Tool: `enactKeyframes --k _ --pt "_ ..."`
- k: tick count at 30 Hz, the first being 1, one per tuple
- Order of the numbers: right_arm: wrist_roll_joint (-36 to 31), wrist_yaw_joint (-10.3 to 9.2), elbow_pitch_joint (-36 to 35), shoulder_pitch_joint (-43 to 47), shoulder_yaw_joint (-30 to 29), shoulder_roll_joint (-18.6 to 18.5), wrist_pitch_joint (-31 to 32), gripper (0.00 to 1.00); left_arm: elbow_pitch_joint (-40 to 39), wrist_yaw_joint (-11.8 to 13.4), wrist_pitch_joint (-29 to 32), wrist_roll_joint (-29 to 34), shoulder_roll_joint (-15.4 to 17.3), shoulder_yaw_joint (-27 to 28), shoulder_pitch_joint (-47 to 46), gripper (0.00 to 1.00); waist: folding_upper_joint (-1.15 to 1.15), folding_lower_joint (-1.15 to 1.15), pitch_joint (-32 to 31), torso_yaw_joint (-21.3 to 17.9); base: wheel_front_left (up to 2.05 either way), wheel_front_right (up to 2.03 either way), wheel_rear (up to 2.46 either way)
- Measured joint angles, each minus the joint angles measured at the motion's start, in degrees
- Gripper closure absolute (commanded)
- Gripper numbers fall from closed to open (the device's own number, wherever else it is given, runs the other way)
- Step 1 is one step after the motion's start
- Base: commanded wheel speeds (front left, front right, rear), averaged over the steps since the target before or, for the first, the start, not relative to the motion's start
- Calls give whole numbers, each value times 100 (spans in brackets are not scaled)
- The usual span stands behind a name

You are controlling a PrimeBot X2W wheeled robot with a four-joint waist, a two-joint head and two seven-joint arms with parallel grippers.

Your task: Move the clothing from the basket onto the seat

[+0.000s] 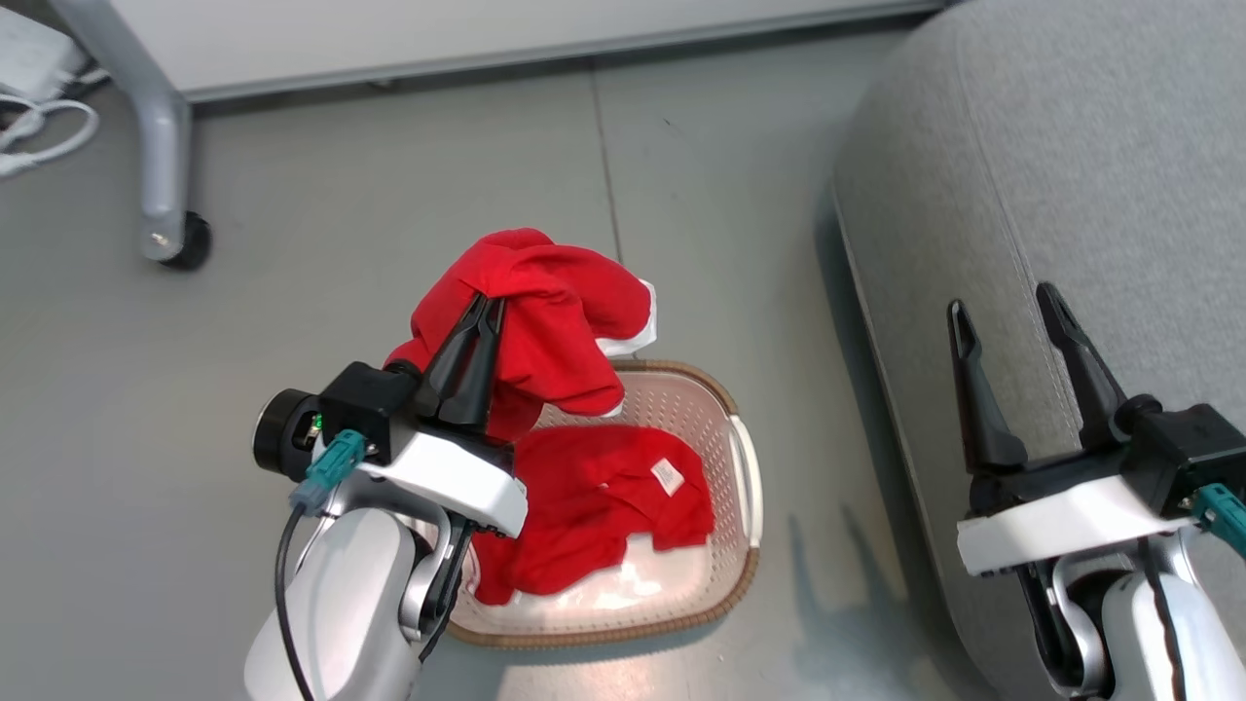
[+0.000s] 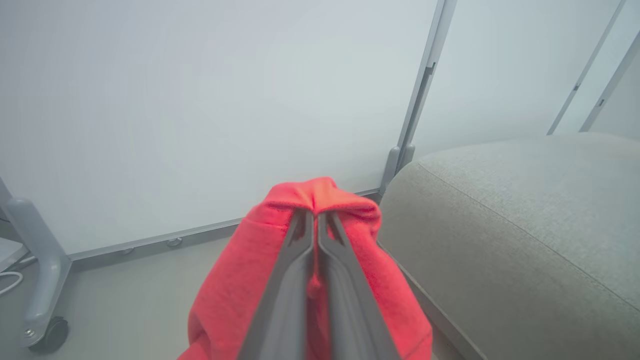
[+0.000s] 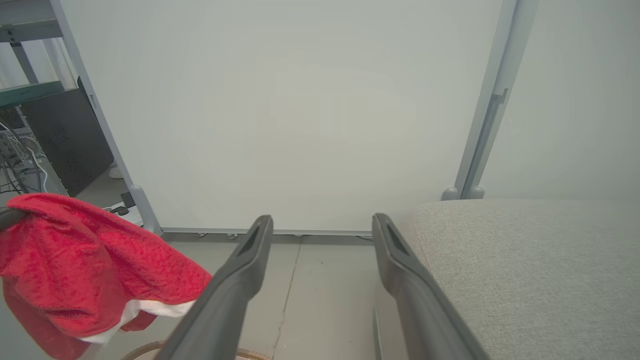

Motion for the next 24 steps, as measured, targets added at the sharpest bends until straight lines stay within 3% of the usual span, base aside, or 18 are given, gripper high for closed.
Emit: enactKeyframes --k 12,24 --pt "43 0 -2 736 -22 8 334 0 -1975 53 10 -339 138 231 906 100 0 0 -1113 636 0 0 0" --pt "172 0 -60 1223 23 11 499 0 -2931 80 280 -455 286 27 1672 100 0 0 -1794 665 0 0 0"
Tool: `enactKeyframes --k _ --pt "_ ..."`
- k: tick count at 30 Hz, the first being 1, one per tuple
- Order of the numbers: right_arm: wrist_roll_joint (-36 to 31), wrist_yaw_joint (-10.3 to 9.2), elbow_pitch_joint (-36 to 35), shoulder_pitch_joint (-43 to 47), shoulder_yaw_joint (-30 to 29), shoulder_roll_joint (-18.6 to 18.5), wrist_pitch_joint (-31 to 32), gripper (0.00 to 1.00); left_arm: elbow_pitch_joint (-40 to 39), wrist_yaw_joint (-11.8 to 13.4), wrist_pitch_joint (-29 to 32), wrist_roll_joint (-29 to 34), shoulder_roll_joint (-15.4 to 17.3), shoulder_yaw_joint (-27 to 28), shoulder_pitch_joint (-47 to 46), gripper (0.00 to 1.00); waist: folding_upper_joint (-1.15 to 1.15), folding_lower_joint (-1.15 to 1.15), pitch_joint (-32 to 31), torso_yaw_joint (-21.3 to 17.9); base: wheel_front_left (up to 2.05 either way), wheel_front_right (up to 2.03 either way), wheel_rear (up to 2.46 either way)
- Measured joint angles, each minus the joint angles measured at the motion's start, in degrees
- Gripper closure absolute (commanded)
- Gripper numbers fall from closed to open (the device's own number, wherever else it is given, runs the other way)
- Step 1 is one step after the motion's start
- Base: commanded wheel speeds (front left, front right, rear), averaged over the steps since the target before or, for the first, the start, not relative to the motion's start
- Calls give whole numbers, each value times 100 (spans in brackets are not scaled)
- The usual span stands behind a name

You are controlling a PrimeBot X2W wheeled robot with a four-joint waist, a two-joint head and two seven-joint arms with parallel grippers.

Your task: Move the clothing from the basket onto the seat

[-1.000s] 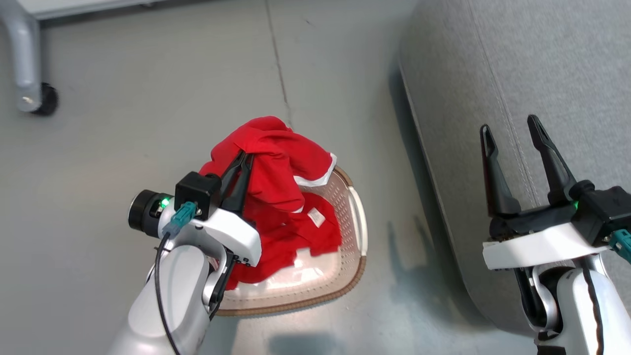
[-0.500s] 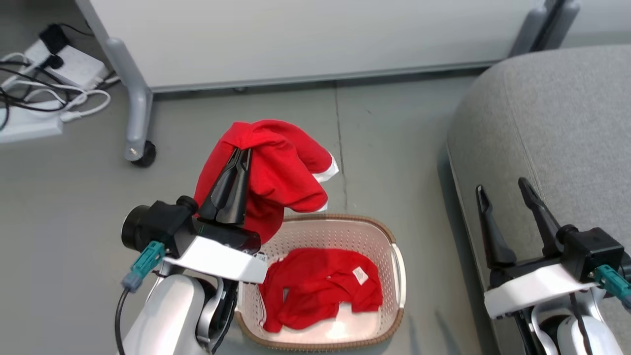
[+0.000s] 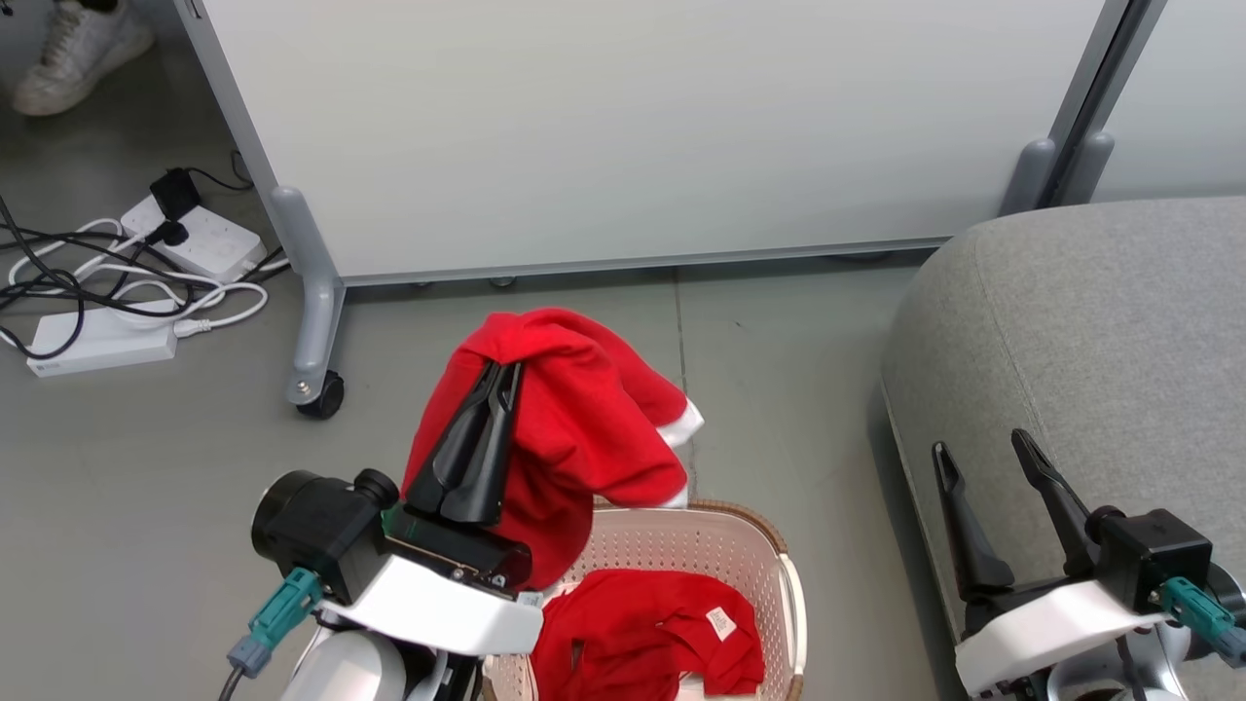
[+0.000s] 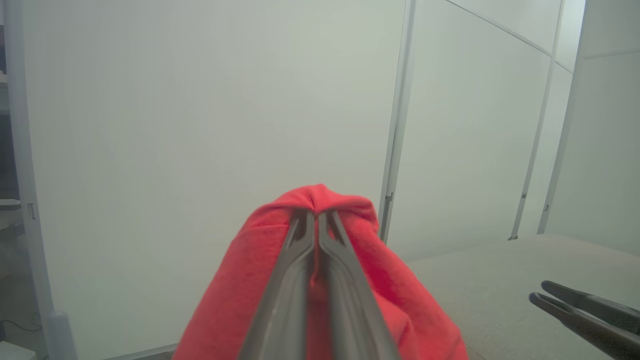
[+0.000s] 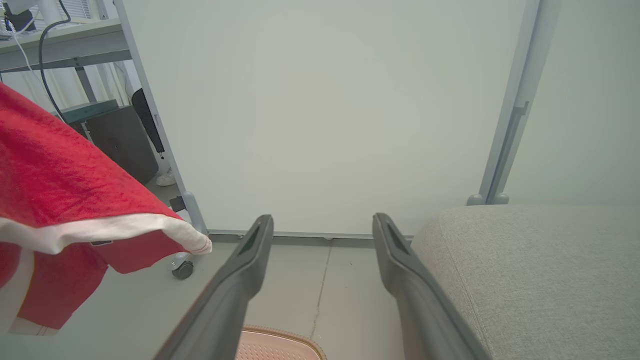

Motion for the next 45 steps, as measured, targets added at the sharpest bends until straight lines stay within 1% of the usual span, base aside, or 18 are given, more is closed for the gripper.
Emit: enactKeyframes --k 8,19,23,27,31,36,37,42,45 --pt "42 0 -94 166 -41 0 118 0 -136 23 147 -35 22 -131 187 100 0 0 -139 55 0 0 0" --pt "102 0 -118 180 -22 -1 132 0 -194 41 158 -115 75 -127 187 100 0 0 -157 58 0 0 0" --pt "187 0 -120 174 89 -3 126 0 -201 43 158 -123 78 -125 187 100 0 0 -162 56 0 0 0" --pt "397 0 -281 -41 527 -4 107 0 -209 43 177 -170 80 -134 186 100 0 0 -165 60 0 0 0" --pt "658 0 -428 -353 1237 -2 113 0 -212 42 177 -221 77 -134 180 100 0 0 -151 67 0 0 0" --pt "965 0 -401 -808 2192 1 183 0 -209 38 177 -245 74 -151 147 100 0 0 -123 123 0 0 0" --pt "965 0 -401 -808 2192 1 183 0 -209 38 177 -245 74 -151 147 100 0 0 -123 123 0 0 0" --pt "1273 0 -56 -1186 2966 -5 266 0 -204 33 183 -244 73 -213 128 100 0 0 -75 201 0 0 0" --pt "1350 0 268 -1439 3254 -74 324 0 -207 20 186 -241 68 -267 75 100 0 0 -19 238 0 0 0"
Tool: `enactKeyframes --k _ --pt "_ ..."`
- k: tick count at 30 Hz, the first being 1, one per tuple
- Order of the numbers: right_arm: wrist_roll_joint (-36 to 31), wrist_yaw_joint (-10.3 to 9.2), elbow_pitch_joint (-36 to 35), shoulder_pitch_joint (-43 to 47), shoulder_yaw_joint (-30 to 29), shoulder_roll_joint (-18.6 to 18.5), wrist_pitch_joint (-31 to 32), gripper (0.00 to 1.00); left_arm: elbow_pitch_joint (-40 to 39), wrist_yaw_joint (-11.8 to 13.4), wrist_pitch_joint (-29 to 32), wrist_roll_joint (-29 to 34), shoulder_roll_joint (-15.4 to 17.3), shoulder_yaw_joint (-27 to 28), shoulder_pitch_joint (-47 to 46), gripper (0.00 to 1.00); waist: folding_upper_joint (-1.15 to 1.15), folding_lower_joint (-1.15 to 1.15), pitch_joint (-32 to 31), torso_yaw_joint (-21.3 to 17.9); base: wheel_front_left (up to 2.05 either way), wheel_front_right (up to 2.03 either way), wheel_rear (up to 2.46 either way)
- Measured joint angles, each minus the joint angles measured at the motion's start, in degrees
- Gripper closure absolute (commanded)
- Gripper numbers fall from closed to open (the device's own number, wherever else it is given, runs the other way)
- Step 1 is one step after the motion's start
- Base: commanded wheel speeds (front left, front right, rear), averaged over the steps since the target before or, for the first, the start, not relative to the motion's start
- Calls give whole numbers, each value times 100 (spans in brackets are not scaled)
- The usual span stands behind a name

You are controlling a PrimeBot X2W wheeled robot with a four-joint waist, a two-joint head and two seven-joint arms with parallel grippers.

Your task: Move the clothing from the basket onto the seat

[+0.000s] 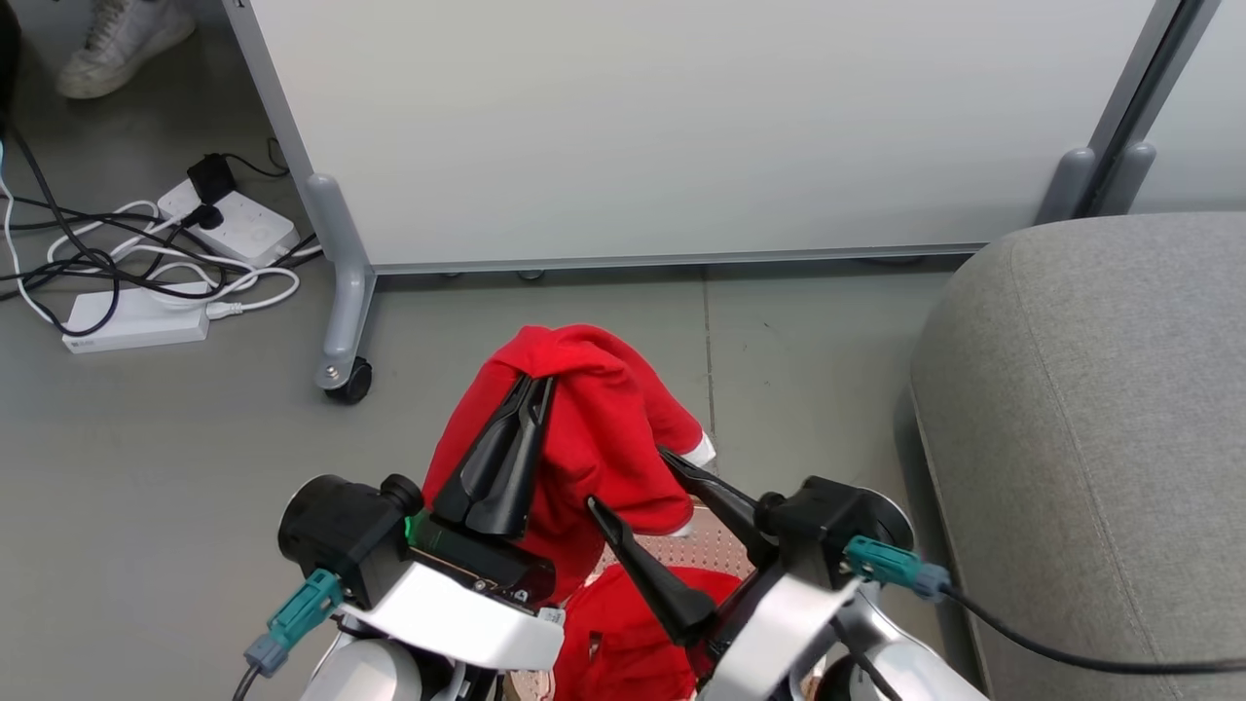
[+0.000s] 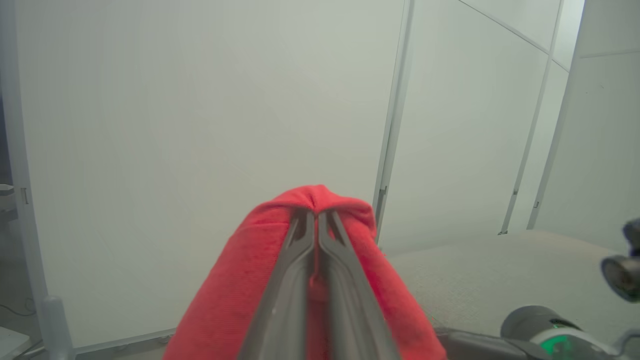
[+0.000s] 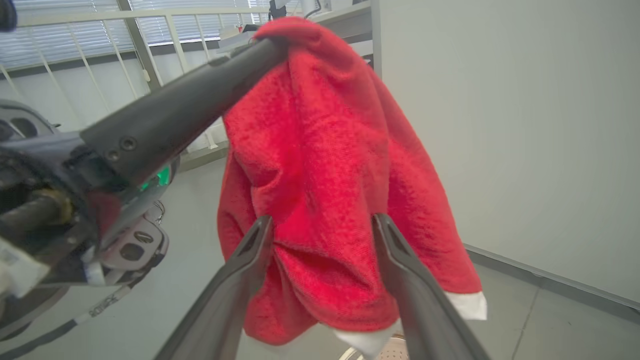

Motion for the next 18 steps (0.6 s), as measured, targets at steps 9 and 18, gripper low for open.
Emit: enactKeyframes --k 9,18 --pt "134 0 777 -575 457 -22 -80 100 16 -37 15 15 -10 -112 -56 100 0 0 97 55 0 0 0" --pt "270 0 1002 -745 420 -12 -433 100 8 0 -101 47 -11 -112 -100 17 0 0 61 86 0 0 0"
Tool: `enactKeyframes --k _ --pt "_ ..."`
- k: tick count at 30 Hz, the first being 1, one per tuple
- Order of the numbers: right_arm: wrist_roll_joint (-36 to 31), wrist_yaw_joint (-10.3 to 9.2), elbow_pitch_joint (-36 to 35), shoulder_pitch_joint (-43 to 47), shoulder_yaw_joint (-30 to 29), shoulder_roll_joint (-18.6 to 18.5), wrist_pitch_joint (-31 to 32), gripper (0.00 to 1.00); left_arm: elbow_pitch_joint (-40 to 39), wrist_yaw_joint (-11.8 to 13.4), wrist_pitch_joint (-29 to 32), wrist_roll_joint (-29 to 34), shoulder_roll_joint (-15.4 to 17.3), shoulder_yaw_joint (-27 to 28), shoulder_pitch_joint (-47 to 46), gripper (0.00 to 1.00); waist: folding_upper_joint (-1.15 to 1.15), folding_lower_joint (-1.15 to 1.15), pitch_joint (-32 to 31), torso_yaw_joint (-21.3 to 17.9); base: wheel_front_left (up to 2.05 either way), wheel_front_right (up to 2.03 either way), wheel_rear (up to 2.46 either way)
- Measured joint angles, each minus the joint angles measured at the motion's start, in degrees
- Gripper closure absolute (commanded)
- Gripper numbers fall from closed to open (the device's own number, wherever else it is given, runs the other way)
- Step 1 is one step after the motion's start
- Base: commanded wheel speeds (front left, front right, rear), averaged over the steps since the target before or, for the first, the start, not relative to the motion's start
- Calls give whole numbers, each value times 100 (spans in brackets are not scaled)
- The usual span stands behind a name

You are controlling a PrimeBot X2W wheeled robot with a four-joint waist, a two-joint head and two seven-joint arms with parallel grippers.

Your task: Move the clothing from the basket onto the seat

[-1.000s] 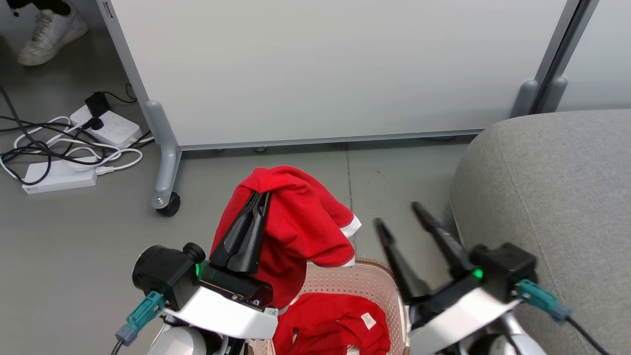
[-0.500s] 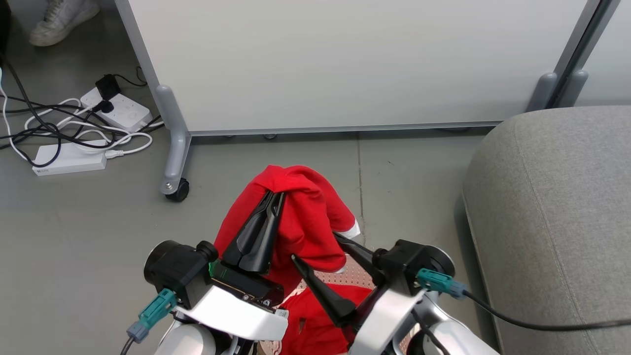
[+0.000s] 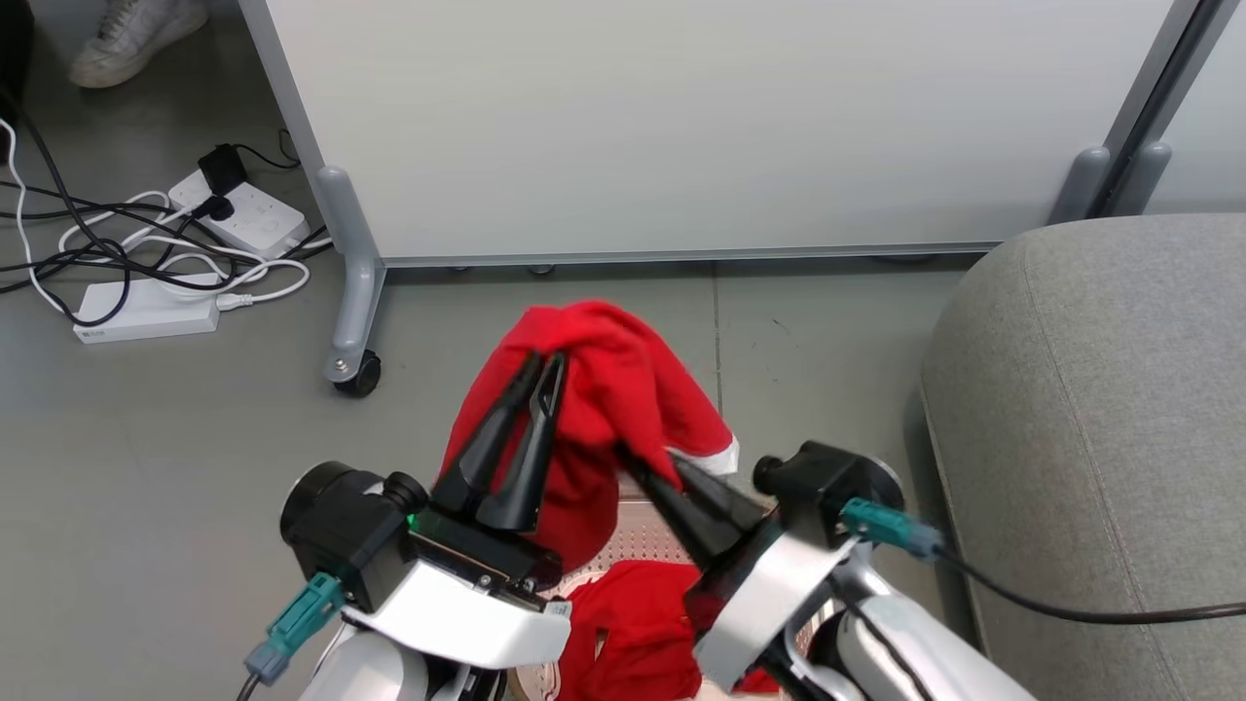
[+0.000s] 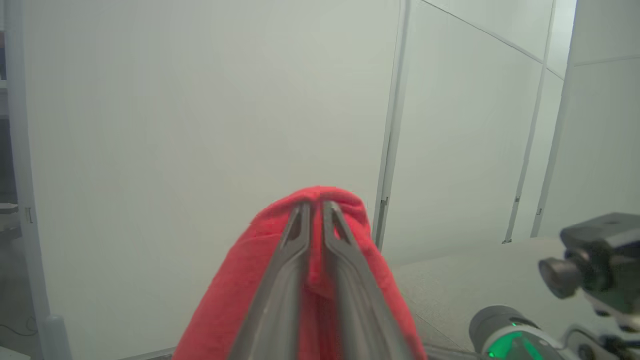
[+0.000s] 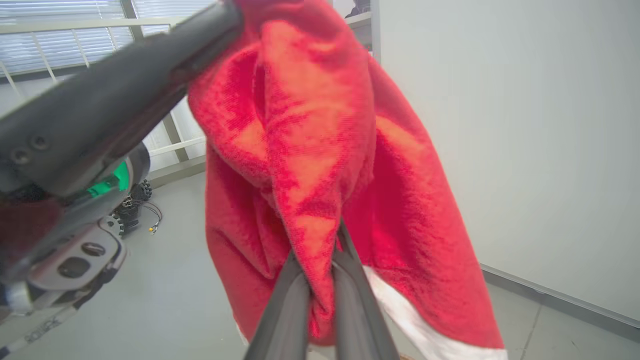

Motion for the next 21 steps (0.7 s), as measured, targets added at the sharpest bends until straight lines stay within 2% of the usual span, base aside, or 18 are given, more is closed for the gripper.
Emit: enactKeyframes --k 1,6,11,15,21 --pt "-3 0 4 -1 -63 0 -105 100 -31 8 -56 40 -9 4 -15 0 0 0 -4 3 0 0 0" --pt "-154 0 -23 -90 -579 9 -533 100 -309 52 -243 191 -57 49 -65 0 0 0 -4 5 0 0 0" --pt "-365 0 -22 -80 -1128 13 -728 100 -358 -37 -258 350 26 -115 -63 0 0 0 -8 -26 0 0 0" --pt "-486 0 -43 141 -1659 -5 -686 100 -74 -258 87 576 180 -610 -30 0 0 0 -25 -87 0 0 0" --pt "-656 0 -102 377 -2195 -42 -510 100 307 -523 438 594 229 -1091 7 0 0 0 15 -221 0 0 0"
